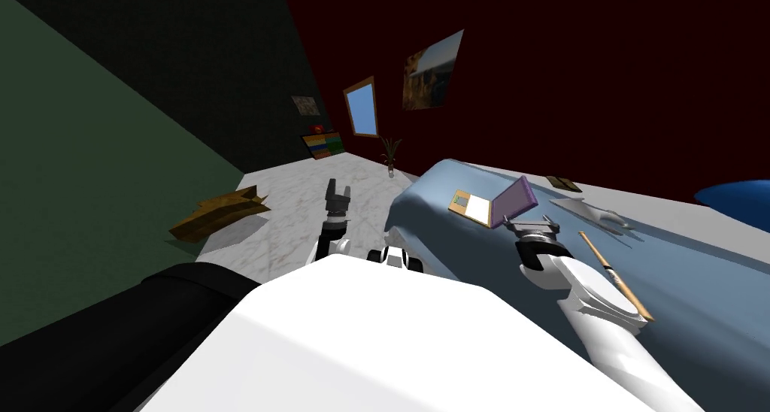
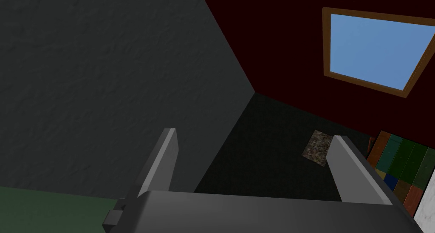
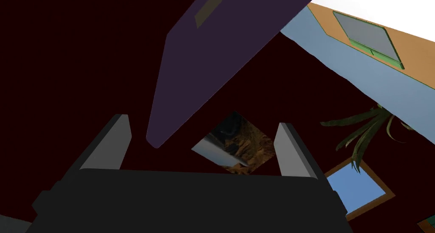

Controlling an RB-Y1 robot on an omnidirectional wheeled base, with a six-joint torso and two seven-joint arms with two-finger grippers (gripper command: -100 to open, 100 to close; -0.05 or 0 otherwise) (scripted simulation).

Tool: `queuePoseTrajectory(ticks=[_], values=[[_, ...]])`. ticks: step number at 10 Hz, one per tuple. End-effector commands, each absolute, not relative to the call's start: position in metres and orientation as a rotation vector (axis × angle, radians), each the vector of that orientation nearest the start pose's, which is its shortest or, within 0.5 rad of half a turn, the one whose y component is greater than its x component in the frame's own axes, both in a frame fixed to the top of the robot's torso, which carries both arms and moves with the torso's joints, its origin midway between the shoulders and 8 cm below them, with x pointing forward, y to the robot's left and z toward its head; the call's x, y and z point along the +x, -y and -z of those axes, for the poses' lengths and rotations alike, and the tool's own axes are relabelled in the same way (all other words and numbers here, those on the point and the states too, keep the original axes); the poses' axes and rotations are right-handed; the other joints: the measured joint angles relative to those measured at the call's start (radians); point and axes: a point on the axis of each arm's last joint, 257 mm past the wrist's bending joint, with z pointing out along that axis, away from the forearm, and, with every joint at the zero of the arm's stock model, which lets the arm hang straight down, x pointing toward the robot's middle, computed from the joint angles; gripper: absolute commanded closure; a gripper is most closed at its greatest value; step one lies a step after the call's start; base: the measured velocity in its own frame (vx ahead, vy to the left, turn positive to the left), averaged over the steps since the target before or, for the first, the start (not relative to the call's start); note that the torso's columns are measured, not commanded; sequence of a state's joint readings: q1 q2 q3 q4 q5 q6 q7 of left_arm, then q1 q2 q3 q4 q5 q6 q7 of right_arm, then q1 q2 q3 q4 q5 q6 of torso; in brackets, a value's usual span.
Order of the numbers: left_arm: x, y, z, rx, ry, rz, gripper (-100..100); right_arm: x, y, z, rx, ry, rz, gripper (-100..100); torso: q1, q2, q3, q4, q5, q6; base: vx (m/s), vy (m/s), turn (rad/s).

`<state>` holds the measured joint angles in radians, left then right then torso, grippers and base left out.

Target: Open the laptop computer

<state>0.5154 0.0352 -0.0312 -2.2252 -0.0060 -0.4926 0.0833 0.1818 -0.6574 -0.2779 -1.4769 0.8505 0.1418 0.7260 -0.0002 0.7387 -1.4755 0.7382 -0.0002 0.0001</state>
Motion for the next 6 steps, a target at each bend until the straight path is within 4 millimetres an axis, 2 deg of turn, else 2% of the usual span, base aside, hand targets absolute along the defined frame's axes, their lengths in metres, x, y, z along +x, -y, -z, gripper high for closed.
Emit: queuePoseTrajectory(ticks=[1, 3, 5, 6], values=[[0.356, -0.269, 0.008, -0.731, -0.676, 1.383, 0, 0.434, 0.651, 0.183, -0.234, -1.72, 1.05, -100, 0.0, 0.0, 0.0, 0.0, 0.0, 0.0, 0.045, 0.057, 0.083], [0.356, -0.269, 0.008, -0.731, -0.676, 1.383, 0, 0.427, 0.68, 0.168, -0.272, -1.718, 1.18, -100, 0.0, 0.0, 0.0, 0.0, 0.0, 0.0, 0.049, 0.052, 0.114], [0.356, -0.269, 0.008, -0.731, -0.676, 1.383, 0, 0.426, 0.687, 0.164, -0.28, -1.717, 1.21, -100, 0.0, -0.001, 0.0, 0.0, 0.0, 0.0, 0.032, 0.032, 0.017], [0.356, -0.269, 0.008, -0.731, -0.676, 1.383, 0, 0.426, 0.682, 0.166, -0.274, -1.717, 1.193, -100, -0.001, 0.0, 0.0, 0.0, 0.0, 0.0, 0.01, 0.009, 0.006]])
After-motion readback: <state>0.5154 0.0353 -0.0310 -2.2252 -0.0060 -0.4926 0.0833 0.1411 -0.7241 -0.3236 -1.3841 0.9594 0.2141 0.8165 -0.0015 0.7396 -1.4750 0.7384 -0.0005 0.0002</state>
